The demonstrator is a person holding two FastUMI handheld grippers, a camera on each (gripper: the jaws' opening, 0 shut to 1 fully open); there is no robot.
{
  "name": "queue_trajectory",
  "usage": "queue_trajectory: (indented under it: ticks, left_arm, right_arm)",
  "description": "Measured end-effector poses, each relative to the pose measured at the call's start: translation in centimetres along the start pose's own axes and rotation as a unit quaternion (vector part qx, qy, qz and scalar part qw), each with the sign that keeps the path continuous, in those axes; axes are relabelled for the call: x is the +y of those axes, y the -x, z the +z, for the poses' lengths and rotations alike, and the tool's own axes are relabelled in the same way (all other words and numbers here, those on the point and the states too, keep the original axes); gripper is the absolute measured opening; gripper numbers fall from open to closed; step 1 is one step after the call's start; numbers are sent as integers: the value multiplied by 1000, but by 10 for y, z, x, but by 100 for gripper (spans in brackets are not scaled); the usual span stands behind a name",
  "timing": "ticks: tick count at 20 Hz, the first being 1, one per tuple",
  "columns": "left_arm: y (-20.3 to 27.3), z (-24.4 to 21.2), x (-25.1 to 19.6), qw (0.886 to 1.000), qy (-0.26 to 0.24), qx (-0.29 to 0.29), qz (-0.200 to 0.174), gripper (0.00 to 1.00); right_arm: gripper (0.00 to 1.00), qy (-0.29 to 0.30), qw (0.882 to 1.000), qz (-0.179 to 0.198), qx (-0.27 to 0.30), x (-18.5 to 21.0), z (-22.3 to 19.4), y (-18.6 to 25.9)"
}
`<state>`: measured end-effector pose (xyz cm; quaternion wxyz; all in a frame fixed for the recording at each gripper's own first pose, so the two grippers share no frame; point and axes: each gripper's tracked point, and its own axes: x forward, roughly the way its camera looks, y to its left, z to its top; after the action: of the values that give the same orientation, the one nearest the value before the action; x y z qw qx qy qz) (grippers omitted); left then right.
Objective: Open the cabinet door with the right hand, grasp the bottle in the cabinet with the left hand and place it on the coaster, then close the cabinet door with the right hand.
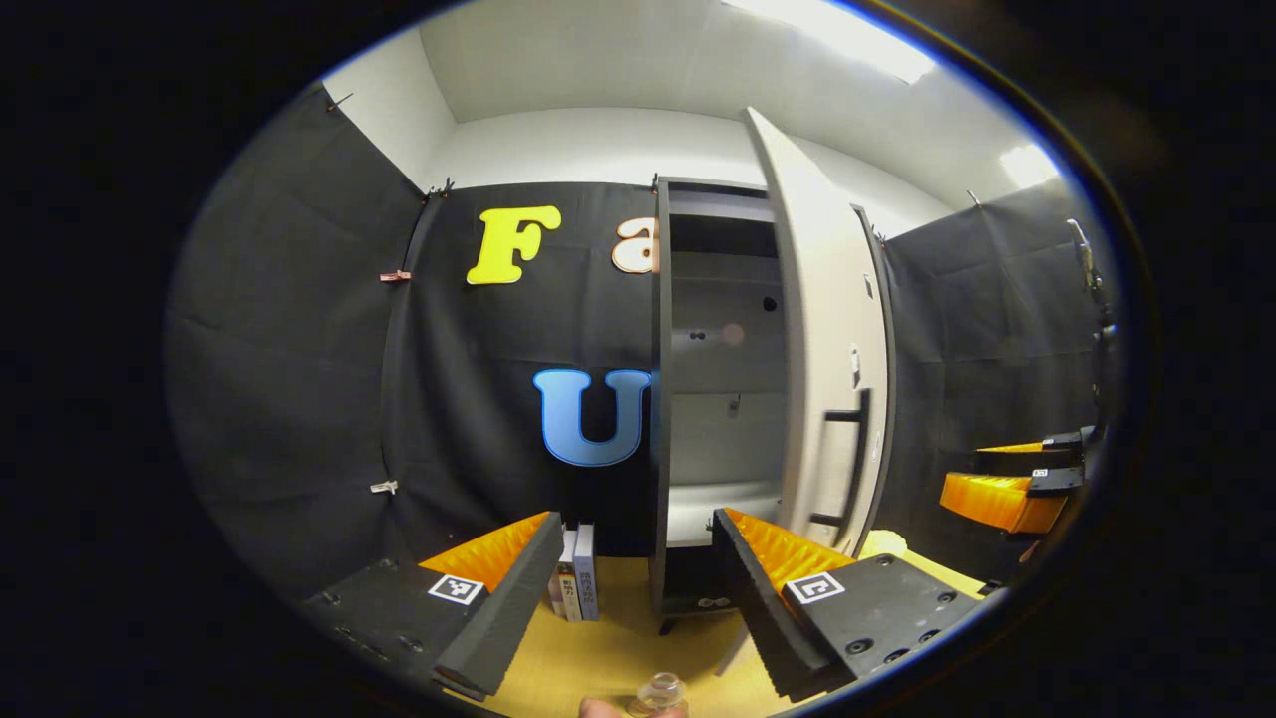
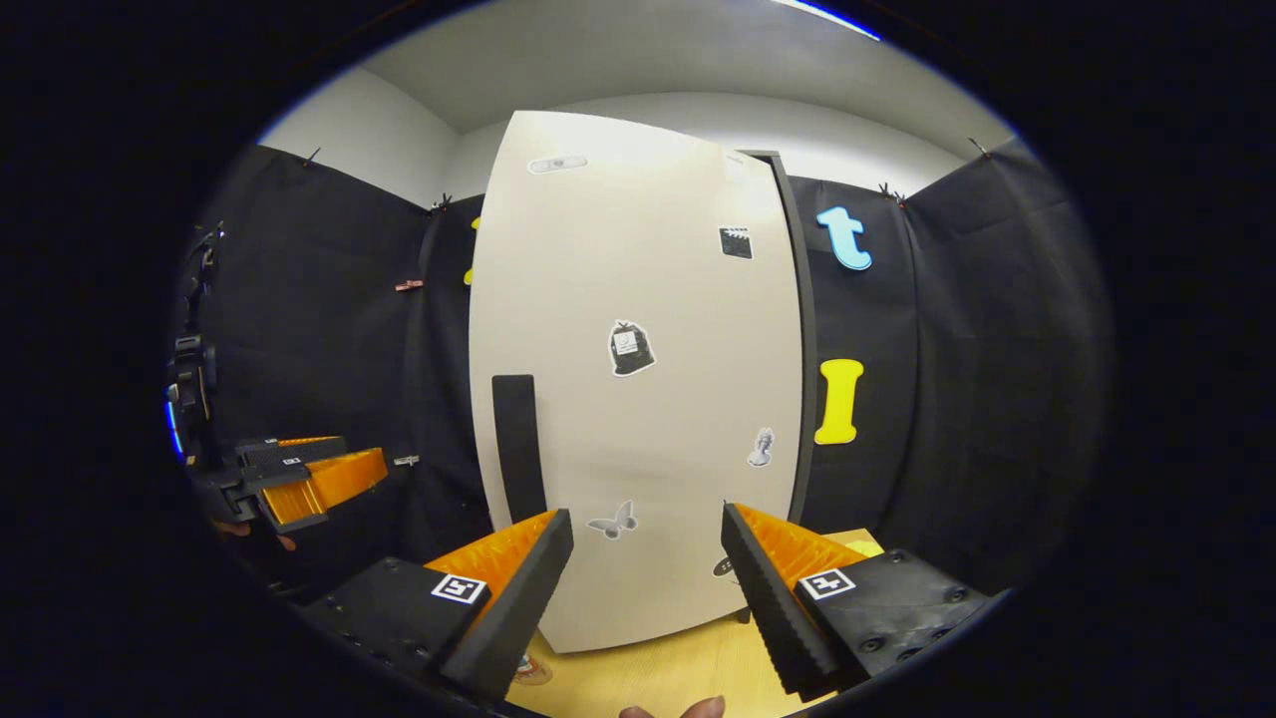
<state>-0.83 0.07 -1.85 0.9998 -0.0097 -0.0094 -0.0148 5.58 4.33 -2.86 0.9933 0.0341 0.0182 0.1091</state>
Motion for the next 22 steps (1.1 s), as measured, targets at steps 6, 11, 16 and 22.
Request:
queue_trajectory:
  ticks: [6,11,16,22]
  left_arm:
    - [-3,-3,-10,1000,2,4,-9,95]
    - [0,-6,-23,1000,0,5,-18,95]
    - [5,-4,-30,1000,2,-2,-23,94]
    - [8,-7,-30,1000,-1,2,-20,94]
  right_arm:
    - [98,-10,1000,-22,-9,-17,1,16]
    - [98,-8,999,-37,-11,-28,1,21]
    - [98,0,999,-51,-17,-38,3,31]
    - [98,16,998,-63,-20,-42,3,33]
